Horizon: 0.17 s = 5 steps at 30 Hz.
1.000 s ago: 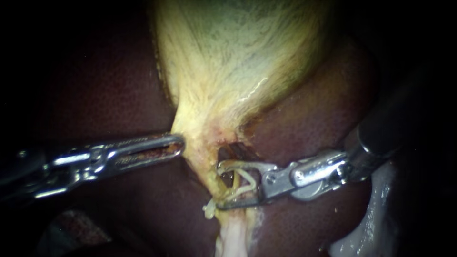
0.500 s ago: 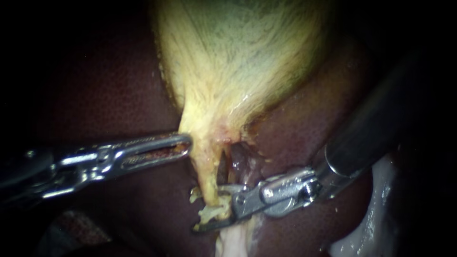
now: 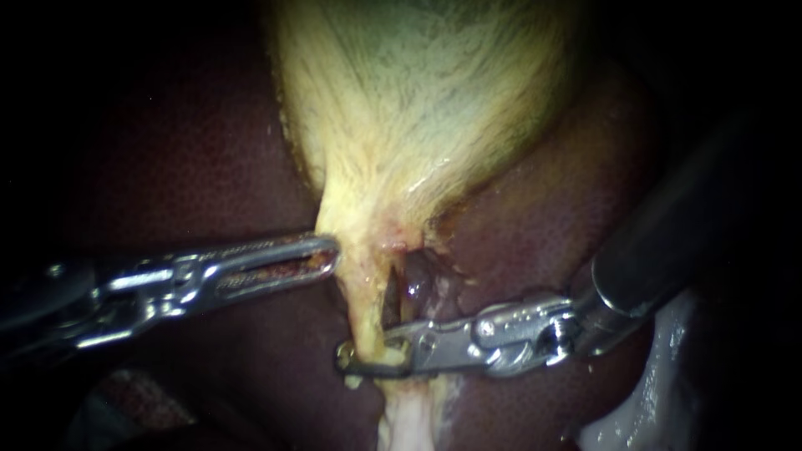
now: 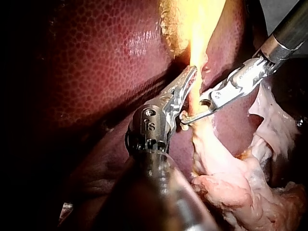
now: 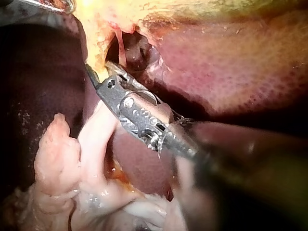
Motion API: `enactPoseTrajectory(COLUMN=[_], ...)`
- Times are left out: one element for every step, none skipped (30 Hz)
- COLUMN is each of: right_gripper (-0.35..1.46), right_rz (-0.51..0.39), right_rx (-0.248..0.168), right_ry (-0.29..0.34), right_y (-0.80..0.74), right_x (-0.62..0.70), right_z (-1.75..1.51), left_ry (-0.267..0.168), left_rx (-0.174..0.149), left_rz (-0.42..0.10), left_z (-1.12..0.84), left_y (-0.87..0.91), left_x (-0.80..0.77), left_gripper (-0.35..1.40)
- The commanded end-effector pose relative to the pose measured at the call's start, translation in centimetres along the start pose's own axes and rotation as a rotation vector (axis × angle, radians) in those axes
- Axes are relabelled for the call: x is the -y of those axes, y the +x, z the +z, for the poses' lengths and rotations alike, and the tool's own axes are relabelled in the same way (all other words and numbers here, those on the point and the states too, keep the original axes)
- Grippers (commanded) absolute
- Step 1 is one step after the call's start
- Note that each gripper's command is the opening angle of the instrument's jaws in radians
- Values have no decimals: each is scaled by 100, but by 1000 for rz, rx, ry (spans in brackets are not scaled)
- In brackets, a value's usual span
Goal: Clipping second clip left tube
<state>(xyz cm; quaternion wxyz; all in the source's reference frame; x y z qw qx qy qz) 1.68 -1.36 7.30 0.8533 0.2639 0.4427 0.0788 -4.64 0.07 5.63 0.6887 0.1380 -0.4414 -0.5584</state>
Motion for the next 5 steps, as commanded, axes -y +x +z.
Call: enactPoseTrajectory(right_gripper=[-35,-35,-35,-35,-35], right_rz=[0,-1,-1,-1,-1], right_rx=[1,1,1,1,1], right_ry=[0,0,0,0,0], right_y=[-1,-1,-1,-1,-2], right_x=[0,0,0,1,1], right_z=[1,1,1,1,1], left_ry=[0,0,-1,-1,-1], left_rx=[0,0,0,0,0], left_rz=[0,0,0,0,0], left_z=[1,1,2,2,3], left_y=[0,0,0,0,0], left_x=[0,0,0,0,0], left_gripper=[-35,-35,-35,-35,-35])
